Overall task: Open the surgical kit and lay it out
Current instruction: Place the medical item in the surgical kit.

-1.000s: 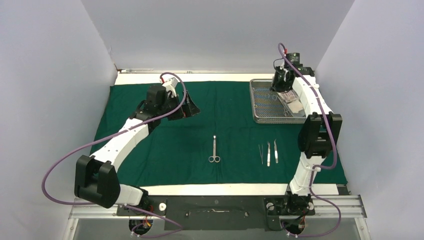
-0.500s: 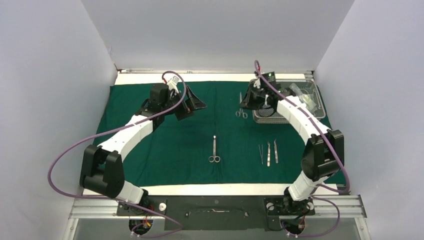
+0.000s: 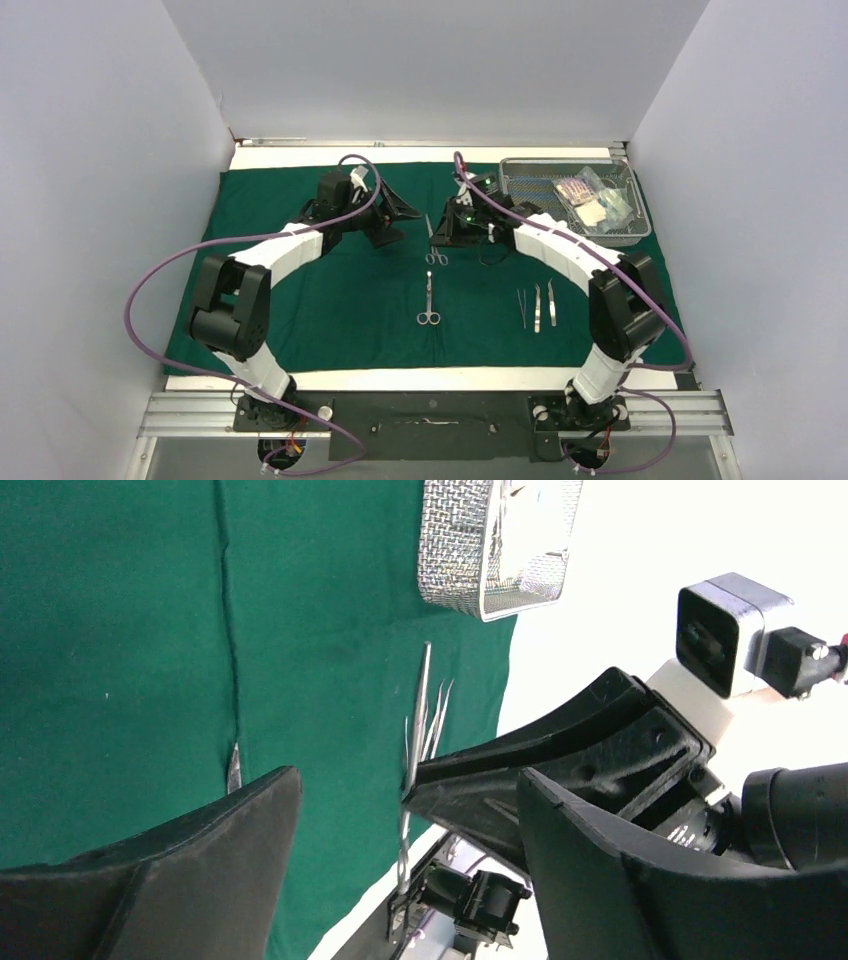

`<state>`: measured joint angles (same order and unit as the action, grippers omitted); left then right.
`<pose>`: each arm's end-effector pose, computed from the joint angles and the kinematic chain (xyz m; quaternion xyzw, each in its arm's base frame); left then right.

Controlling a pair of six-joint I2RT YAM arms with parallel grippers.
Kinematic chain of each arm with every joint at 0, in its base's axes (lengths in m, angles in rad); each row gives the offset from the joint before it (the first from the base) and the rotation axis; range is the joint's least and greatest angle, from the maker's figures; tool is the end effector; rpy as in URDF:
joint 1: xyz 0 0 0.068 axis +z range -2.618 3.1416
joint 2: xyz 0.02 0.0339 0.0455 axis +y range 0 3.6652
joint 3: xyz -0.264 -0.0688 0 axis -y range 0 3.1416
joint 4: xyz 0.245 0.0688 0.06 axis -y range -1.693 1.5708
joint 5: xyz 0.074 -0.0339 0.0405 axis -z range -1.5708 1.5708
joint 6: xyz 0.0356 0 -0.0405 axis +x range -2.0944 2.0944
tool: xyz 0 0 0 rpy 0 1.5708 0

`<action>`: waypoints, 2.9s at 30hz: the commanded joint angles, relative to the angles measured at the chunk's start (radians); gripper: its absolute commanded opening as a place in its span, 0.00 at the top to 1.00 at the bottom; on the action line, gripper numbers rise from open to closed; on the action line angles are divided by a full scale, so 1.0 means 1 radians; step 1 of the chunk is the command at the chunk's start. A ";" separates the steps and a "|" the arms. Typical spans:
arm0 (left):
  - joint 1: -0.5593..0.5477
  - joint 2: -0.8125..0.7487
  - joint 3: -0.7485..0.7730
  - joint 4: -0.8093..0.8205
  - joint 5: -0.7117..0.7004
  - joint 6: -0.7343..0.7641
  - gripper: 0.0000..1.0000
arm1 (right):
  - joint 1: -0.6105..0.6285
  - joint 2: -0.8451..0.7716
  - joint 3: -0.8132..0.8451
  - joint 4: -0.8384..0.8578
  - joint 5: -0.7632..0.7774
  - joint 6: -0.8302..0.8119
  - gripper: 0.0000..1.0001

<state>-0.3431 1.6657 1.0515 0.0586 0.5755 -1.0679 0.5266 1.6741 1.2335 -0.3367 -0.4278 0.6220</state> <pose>0.3401 -0.1421 0.2294 -0.1681 0.8325 -0.4910 0.1940 0.3127 0.1989 0.2513 -0.0390 0.9042 0.3695 0.2107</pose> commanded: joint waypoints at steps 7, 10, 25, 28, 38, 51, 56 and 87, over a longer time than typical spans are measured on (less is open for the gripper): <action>0.001 0.036 0.050 0.046 -0.003 -0.028 0.35 | 0.040 0.111 0.124 0.089 -0.066 0.046 0.95; 0.001 0.047 0.047 0.023 -0.032 -0.016 0.42 | 0.043 0.122 0.141 0.091 -0.085 0.051 0.95; 0.006 0.072 0.079 0.000 -0.044 -0.043 0.65 | 0.072 0.158 0.163 0.088 -0.133 0.072 0.95; 0.006 0.074 0.066 0.001 -0.042 -0.037 0.77 | 0.076 0.164 0.167 0.089 -0.140 0.073 0.95; 0.001 0.080 0.073 -0.057 -0.041 0.072 1.00 | 0.083 0.173 0.164 0.098 -0.156 0.078 0.95; 0.004 0.043 0.069 -0.239 -0.015 0.348 1.00 | 0.037 0.050 0.147 -0.018 0.017 -0.002 0.28; -0.021 -0.005 -0.041 -0.177 -0.005 0.354 1.00 | -0.040 -0.061 0.078 -0.048 0.171 0.000 0.28; -0.124 0.000 -0.172 -0.131 -0.101 0.451 1.00 | -0.210 -0.155 0.039 -0.164 0.273 0.026 0.30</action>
<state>-0.4915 1.6821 0.8459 -0.0387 0.4465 -0.6811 0.3283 1.5620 1.2819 -0.4992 -0.1715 0.6441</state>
